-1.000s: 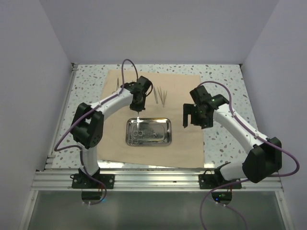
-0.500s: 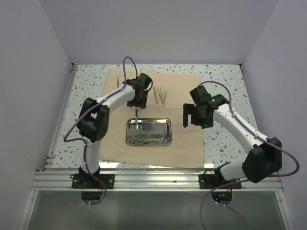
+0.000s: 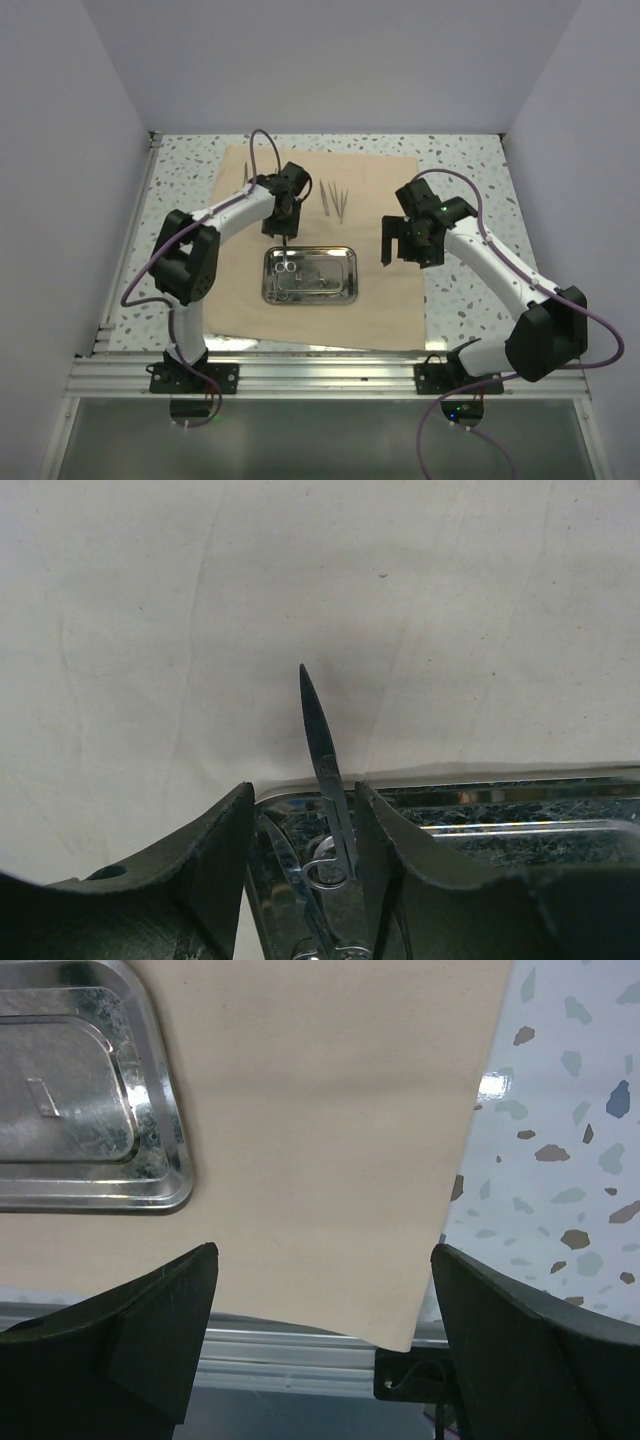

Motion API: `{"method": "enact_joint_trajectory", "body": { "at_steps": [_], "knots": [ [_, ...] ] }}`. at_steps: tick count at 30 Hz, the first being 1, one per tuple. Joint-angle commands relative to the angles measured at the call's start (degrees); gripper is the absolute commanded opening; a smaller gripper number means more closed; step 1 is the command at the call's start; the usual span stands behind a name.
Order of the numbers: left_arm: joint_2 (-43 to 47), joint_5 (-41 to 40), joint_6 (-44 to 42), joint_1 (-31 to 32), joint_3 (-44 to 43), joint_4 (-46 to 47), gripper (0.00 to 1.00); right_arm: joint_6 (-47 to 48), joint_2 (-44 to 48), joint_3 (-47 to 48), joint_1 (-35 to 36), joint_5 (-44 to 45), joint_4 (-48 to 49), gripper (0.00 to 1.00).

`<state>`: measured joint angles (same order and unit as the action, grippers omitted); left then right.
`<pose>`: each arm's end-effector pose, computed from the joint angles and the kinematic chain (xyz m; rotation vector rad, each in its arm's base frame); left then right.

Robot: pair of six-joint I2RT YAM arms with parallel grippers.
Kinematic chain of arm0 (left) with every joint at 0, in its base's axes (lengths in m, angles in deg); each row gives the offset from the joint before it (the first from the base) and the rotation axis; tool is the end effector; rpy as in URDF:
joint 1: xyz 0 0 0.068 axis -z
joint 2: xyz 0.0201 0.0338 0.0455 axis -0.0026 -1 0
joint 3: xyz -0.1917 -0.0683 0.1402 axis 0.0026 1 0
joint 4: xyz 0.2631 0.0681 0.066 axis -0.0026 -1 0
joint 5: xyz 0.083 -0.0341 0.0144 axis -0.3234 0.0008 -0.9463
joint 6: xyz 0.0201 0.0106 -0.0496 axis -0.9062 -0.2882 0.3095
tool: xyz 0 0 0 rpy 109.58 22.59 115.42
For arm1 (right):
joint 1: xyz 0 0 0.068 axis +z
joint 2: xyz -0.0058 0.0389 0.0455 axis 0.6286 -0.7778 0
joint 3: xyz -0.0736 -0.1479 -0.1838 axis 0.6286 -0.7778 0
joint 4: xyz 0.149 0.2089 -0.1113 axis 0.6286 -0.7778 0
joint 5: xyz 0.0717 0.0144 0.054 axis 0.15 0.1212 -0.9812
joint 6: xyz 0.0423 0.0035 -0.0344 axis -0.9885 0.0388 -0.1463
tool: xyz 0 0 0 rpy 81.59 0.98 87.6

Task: Open and lay out the surgical kit
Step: Adjust the medical item in the container, then pick up the medical item from the container.

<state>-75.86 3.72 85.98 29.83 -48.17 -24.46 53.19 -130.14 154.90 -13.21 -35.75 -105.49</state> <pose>0.3579 -0.1969 0.1661 0.0548 2.7423 0.0670 0.2588 0.1214 0.2457 0.0892 2.7824 0.1220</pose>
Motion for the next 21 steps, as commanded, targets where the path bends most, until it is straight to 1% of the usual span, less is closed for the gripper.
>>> {"method": "enact_joint_trajectory", "body": {
  "at_steps": [1, 9, 12, 13, 15, 16, 18, 19, 21],
  "knots": [
    [0.37, 2.71, 1.33, -0.18, 1.14, 3.15, 0.48, -0.23, 0.12, 0.72, -0.16, -0.51, 0.74, 0.92],
    [-3.67, 3.59, 1.77, -0.18, 0.17, 4.39, 0.48, -0.05, 0.29, 0.81, -0.07, -0.34, 0.30, 0.92],
    [-4.64, 3.15, 2.03, -0.18, 0.26, 4.56, 0.46, 0.03, 0.29, 0.81, -0.16, -0.34, 0.39, 0.92],
    [-4.91, 3.06, 2.12, -0.27, 0.26, 4.65, 0.44, -0.05, 0.21, 0.81, -0.07, -0.34, 0.39, 0.92],
    [-5.35, 2.62, 2.12, -0.18, 0.52, 4.74, 0.39, 0.04, 0.03, 1.07, -0.07, -0.34, 0.30, 0.92],
    [-5.44, 2.62, 2.12, -0.18, 0.52, 4.83, 0.27, 0.12, -0.23, 1.16, -0.16, -0.34, 0.30, 0.92],
    [-5.26, 2.80, 2.12, -0.18, 0.52, 4.92, 0.10, 0.12, -0.50, 1.33, -0.07, -0.25, 0.21, 0.92],
    [-5.09, 2.62, 2.12, -0.18, 0.44, 4.74, 0.00, 0.21, -0.50, 1.33, -0.07, -0.25, 0.30, 0.92],
    [-4.04, 2.10, 1.86, -0.18, -0.35, 4.22, 0.00, 0.30, -0.76, 1.51, -0.07, -0.16, 0.21, 0.92]
  ]
}}
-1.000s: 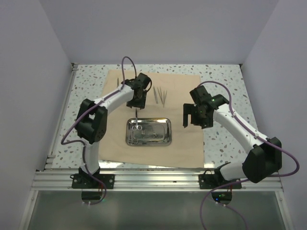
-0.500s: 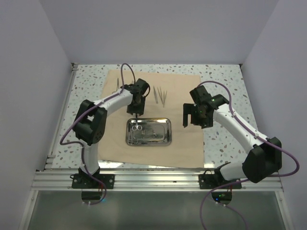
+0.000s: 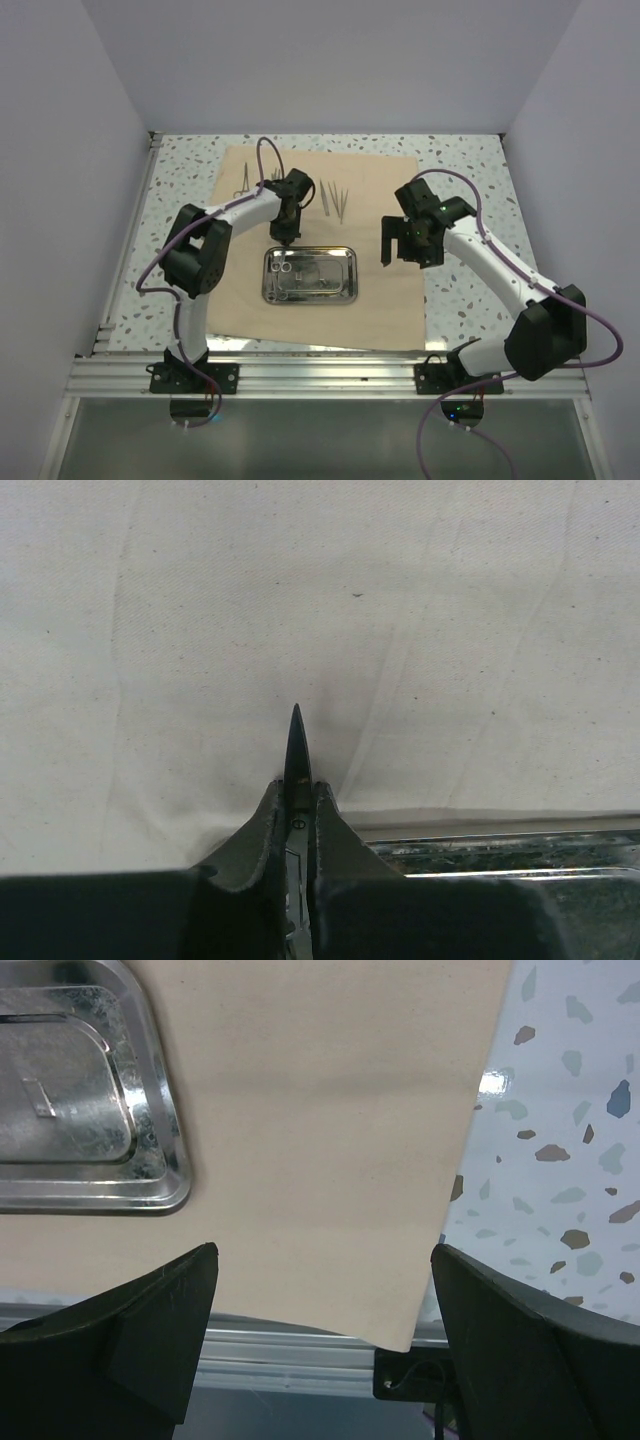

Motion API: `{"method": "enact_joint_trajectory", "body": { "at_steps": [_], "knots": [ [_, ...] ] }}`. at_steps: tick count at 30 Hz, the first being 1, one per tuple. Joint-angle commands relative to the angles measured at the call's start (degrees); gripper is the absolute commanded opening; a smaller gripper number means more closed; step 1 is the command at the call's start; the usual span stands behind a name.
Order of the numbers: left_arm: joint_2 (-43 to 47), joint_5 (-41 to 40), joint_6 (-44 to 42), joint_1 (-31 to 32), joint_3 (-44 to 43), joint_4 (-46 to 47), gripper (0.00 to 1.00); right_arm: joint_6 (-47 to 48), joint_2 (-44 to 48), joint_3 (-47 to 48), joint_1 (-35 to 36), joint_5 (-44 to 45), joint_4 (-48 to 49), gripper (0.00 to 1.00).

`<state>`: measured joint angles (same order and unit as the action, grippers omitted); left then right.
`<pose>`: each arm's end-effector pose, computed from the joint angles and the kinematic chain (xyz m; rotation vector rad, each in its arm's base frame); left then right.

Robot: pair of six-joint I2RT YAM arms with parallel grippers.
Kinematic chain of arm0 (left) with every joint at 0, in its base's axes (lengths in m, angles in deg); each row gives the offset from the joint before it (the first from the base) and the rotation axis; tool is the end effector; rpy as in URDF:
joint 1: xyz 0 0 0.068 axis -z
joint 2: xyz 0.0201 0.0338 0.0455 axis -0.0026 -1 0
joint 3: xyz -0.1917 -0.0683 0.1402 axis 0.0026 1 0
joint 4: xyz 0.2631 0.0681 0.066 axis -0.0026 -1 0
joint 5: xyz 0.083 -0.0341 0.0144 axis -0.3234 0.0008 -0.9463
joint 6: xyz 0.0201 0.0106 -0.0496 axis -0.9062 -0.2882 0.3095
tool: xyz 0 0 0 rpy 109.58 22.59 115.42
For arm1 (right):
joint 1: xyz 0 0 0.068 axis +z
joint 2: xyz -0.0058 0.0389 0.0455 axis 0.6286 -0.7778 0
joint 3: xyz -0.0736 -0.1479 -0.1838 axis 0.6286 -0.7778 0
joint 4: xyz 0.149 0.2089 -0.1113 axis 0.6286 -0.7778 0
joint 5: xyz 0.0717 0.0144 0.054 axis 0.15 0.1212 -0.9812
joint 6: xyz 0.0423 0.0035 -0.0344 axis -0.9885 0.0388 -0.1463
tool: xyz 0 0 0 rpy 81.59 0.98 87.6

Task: Open and lay out the surgical kit
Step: Pick up the medical item from the container, then place the medical item in the surgical kit.

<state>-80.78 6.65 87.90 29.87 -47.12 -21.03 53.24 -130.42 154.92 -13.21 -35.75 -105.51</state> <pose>0.3620 -0.2017 0.1287 0.0279 2.8050 0.0259 0.2594 0.1216 0.2445 0.0878 2.7868 0.1188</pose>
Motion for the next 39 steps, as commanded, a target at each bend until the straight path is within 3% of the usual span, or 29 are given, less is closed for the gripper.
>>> {"method": "enact_joint_trajectory", "body": {
  "at_steps": [1, 9, 15, 18, 22, 30, 34, 36, 39],
  "knots": [
    [1.41, -1.10, -0.41, -0.23, -1.93, -0.26, 0.00, 0.26, -0.65, 1.57, -0.07, -0.07, 0.23, 0.92],
    [5.37, -3.82, -8.49, -4.17, -11.24, -4.75, 0.00, 0.08, -1.53, 1.14, -0.16, -0.16, 1.20, 0.92],
    [0.64, -7.06, -14.65, -10.77, -20.11, -5.46, 0.00, -0.01, -3.02, 2.19, -0.16, -0.34, 1.82, 0.92],
    [-2.35, -10.76, -16.06, -13.23, -24.51, -3.53, 0.00, -0.01, -3.38, 2.28, -0.16, -0.16, 1.55, 0.92],
    [-6.75, -7.96, -15.80, -17.18, -28.99, 2.26, 0.00, 0.17, -4.17, 2.80, -0.16, -0.07, 0.68, 0.92],
    [-15.71, -10.41, -15.54, -19.30, -34.27, 9.57, 0.00, 0.43, -5.75, 5.97, -0.16, 2.21, -1.70, 0.92],
    [-17.83, -7.70, -14.22, -20.70, -36.20, 11.33, 0.65, 0.26, -5.66, 6.06, -0.25, 2.56, -2.31, 0.92],
    [-18.36, -8.56, -13.86, -20.88, -37.61, 9.85, 0.75, 0.08, -5.57, 5.97, -0.16, 2.48, -2.31, 0.92],
    [-15.74, -9.80, -13.25, -20.79, -37.71, 7.73, 0.74, -0.27, -5.66, 5.44, -0.25, 2.13, -1.79, 0.92]
  ]
}}
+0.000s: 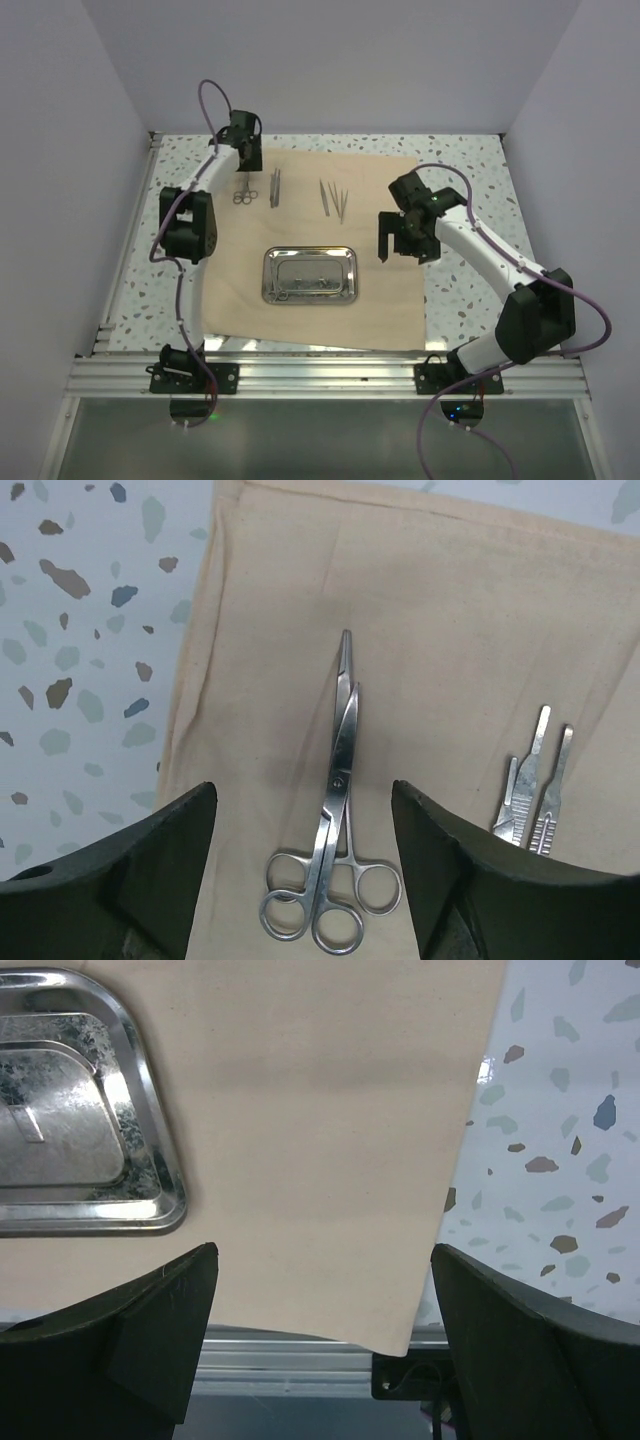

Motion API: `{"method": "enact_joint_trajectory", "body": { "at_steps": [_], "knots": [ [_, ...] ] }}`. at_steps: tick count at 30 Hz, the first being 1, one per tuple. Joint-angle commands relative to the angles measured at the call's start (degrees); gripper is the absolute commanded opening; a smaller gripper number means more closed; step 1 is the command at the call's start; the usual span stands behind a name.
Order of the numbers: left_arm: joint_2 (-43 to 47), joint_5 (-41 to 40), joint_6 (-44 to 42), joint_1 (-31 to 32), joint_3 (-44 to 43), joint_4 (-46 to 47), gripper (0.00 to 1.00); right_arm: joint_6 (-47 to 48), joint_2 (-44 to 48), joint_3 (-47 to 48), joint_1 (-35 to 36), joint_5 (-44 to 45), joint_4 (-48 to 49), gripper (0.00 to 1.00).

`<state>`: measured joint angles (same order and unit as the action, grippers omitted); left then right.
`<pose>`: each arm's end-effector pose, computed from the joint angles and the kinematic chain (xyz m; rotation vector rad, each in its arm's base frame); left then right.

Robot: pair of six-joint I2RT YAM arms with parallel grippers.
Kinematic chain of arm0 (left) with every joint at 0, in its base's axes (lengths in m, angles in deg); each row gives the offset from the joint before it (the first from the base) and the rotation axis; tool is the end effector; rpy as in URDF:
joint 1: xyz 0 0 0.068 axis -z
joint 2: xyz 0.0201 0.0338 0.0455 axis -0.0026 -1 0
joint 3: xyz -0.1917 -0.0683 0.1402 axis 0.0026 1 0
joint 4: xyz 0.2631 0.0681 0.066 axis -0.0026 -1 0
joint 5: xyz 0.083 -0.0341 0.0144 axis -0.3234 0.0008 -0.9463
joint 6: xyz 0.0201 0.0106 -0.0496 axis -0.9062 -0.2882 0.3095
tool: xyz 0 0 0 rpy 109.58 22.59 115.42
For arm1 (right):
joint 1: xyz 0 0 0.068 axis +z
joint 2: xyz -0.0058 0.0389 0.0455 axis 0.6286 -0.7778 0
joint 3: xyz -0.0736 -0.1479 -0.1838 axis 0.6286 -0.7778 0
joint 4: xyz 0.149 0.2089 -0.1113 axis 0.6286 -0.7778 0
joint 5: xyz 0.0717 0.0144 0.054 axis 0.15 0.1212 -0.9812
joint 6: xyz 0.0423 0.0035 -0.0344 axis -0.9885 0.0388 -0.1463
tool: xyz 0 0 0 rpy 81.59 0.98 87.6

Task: Open and lay out the surgical kit
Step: Place the medical item in the surgical kit, then pick up the medical item from the container.

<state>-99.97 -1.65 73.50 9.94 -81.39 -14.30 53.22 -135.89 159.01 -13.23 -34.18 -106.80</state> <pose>0.5227 -0.0812 0.1713 -0.1982 2.4142 0.2190 0.2756 0.1282 0.2394 0.0928 2.8177 0.0549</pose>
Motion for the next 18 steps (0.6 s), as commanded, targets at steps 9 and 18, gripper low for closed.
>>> {"method": "enact_joint_trajectory", "body": {
  "at_steps": [9, 18],
  "knots": [
    [25.95, 5.88, 5.81, 4.22, 22.64, -4.71, 0.59, -0.95, -0.37, -0.40, -0.23, -2.26, 3.01, 0.91],
    [41.16, 14.85, 14.68, 15.13, 45.60, -10.95, 0.46, -0.52, 1.99, -2.95, -0.14, -4.02, 4.43, 0.91]
  ]
}}
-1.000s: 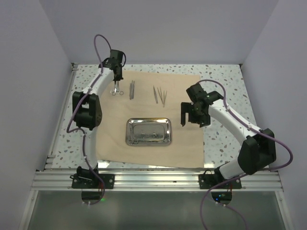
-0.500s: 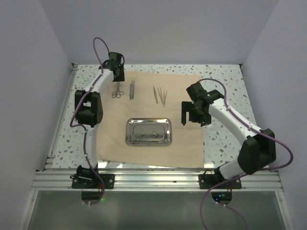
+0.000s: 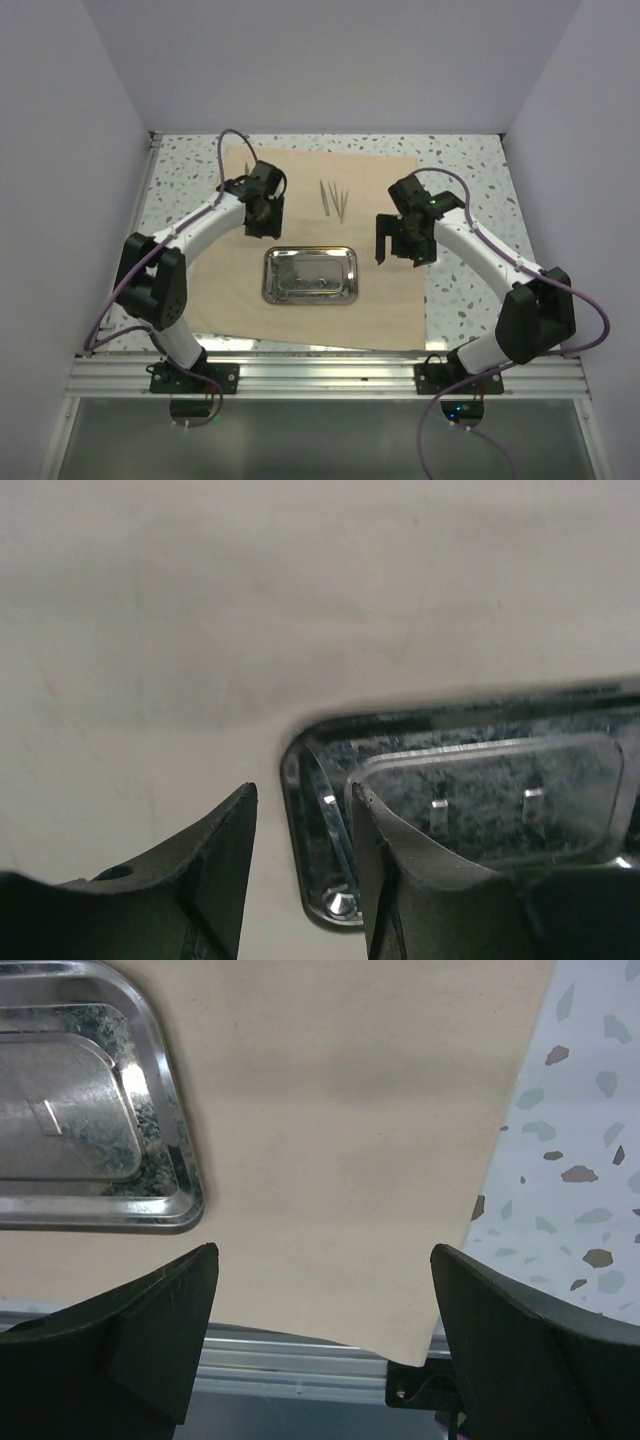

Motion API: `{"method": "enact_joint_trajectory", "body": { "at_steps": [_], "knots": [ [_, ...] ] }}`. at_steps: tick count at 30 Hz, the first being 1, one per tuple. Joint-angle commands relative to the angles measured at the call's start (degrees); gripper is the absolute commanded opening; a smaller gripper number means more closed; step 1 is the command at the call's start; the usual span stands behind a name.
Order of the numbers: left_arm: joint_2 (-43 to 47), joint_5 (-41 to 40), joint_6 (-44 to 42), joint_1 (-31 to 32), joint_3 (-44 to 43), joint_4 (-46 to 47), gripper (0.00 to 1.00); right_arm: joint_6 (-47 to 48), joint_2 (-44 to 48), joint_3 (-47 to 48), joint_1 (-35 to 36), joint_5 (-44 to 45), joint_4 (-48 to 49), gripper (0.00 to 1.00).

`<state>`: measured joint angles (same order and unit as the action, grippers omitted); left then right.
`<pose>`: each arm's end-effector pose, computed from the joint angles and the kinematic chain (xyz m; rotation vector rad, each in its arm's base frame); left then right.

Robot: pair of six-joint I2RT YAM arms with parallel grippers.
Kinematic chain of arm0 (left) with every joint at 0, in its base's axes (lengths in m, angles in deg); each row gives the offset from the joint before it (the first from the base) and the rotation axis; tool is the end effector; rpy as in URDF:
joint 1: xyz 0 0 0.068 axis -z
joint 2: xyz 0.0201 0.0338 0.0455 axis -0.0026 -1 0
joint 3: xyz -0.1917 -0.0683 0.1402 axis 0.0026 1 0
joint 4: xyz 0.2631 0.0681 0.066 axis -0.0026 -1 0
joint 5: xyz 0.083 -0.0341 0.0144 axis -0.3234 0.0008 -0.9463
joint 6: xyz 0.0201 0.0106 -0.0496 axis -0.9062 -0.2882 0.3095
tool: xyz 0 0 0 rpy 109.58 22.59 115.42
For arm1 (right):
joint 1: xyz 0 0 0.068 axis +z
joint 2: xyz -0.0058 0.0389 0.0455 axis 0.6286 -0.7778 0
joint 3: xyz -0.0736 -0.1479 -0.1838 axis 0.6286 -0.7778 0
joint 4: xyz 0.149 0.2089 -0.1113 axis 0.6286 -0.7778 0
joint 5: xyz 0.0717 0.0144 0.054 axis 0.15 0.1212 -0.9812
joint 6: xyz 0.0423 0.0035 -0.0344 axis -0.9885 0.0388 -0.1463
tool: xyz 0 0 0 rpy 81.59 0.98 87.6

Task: Open and lay out the surgical kit
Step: Pick up the medical item from the container.

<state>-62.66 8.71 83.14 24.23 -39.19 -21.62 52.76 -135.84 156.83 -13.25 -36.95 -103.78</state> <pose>0.3414 -0.1490 0.2048 -0.0036 2.6686 -0.0710 0.2759 0.1302 0.2297 0.0950 2.8236 0.1279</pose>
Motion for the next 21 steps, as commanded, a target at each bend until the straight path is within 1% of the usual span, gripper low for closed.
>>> {"method": "enact_joint_trajectory", "body": {
  "at_steps": [1, 4, 6, 7, 10, 15, 21],
  "knots": [
    [4.56, 6.06, 6.53, 1.10, 5.32, -3.73, 0.45, 0.21, 2.22, -1.11, -0.12, -1.33, 1.41, 0.91],
    [6.41, 7.65, 8.47, 2.77, 8.23, -3.55, 0.45, 0.47, 3.27, -1.82, -0.12, -1.51, 1.50, 0.91],
    [6.41, 7.92, 9.09, 4.26, 9.46, -3.03, 0.44, 0.65, 3.71, -2.17, -0.12, -1.86, 1.50, 0.91],
    [6.32, 10.01, 9.36, 4.79, 10.86, -2.67, 0.44, 0.74, 4.15, -2.35, -0.20, -1.86, 1.41, 0.91],
    [5.97, 11.52, 10.67, 6.73, 13.41, -0.83, 0.43, 1.00, 4.85, -2.78, -0.20, -2.03, 1.15, 0.91],
    [5.88, 11.35, 12.87, 8.40, 16.06, 0.93, 0.43, 1.35, 6.08, -3.49, -0.20, -1.95, 0.53, 0.91],
    [6.06, 8.72, 14.46, 9.02, 17.55, 0.93, 0.41, 1.79, 7.14, -4.28, -0.20, -1.86, 0.09, 0.91]
  ]
}}
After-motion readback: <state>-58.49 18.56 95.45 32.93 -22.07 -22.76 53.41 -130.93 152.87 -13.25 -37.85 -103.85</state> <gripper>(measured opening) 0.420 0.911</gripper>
